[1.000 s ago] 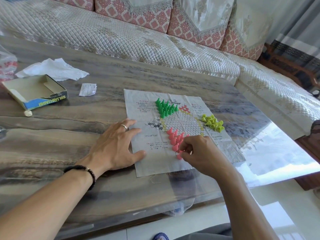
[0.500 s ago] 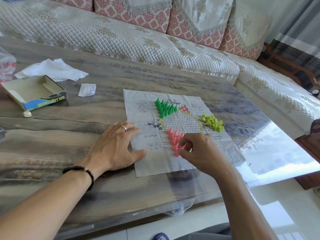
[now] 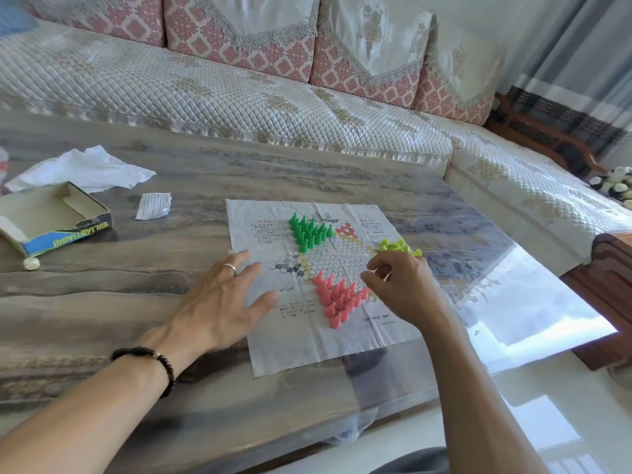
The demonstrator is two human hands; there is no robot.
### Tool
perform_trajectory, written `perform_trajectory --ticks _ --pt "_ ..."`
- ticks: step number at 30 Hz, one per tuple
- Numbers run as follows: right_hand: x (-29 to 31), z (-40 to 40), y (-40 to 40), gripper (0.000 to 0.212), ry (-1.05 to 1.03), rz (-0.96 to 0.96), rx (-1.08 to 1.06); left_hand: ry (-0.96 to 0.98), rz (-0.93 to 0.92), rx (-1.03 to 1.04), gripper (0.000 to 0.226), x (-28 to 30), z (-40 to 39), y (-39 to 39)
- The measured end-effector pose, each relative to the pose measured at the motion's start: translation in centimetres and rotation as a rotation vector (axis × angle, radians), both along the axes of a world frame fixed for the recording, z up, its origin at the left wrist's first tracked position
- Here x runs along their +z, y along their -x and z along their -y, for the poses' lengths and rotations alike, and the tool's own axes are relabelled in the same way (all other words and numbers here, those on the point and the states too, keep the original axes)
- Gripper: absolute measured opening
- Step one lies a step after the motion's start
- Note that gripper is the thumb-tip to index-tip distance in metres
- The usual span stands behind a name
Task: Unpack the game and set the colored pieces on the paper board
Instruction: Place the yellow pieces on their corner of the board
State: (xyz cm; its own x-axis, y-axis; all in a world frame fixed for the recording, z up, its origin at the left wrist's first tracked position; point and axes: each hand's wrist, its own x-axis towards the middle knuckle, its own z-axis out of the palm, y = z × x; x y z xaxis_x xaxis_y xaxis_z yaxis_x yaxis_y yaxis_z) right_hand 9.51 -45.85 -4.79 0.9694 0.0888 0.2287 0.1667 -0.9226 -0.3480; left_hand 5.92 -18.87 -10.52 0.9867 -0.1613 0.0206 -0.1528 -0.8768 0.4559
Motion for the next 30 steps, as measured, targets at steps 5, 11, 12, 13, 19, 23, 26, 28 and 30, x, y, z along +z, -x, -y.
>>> perform_trajectory --ticks 5,11,12,13,19,23,26,28,30 --pt "-0.5 2.1 -2.8 0.018 0.001 0.011 -0.127 -0.124 0.106 -0.018 0.099 1.3 1.5 -2.5" --pt "-1.4 4.1 -5.9 0.026 0.068 0.006 -0.194 -0.211 0.111 -0.002 0.096 -1.3 2.1 -3.5" --pt "-1.5 4.3 -6.5 0.028 0.080 0.000 -0.192 -0.203 0.112 0.000 0.096 -1.6 2.1 -3.4" --pt "-1.5 4.5 -7.1 0.028 0.086 -0.008 -0.190 -0.192 0.119 -0.002 0.095 -1.7 2.0 -3.3" --pt "-2.5 4.3 -9.8 0.031 0.161 -0.021 -0.145 -0.107 0.139 -0.005 0.092 -1.7 1.8 -3.3" --pt "-3.4 4.0 -11.1 0.023 0.198 -0.062 -0.168 -0.108 0.144 0.010 0.092 -1.6 1.9 -3.3" --pt "-3.3 4.0 -11.3 0.019 0.232 -0.053 -0.161 -0.104 0.140 0.006 0.092 -1.5 1.9 -3.3" --pt "-2.7 4.0 -11.5 0.019 0.223 -0.033 -0.149 -0.116 0.139 0.003 0.092 -1.6 1.9 -3.3" --pt "-1.6 3.9 -11.6 0.017 0.108 0.007 -0.115 -0.113 0.137 0.004 0.092 -1.6 1.9 -3.3"
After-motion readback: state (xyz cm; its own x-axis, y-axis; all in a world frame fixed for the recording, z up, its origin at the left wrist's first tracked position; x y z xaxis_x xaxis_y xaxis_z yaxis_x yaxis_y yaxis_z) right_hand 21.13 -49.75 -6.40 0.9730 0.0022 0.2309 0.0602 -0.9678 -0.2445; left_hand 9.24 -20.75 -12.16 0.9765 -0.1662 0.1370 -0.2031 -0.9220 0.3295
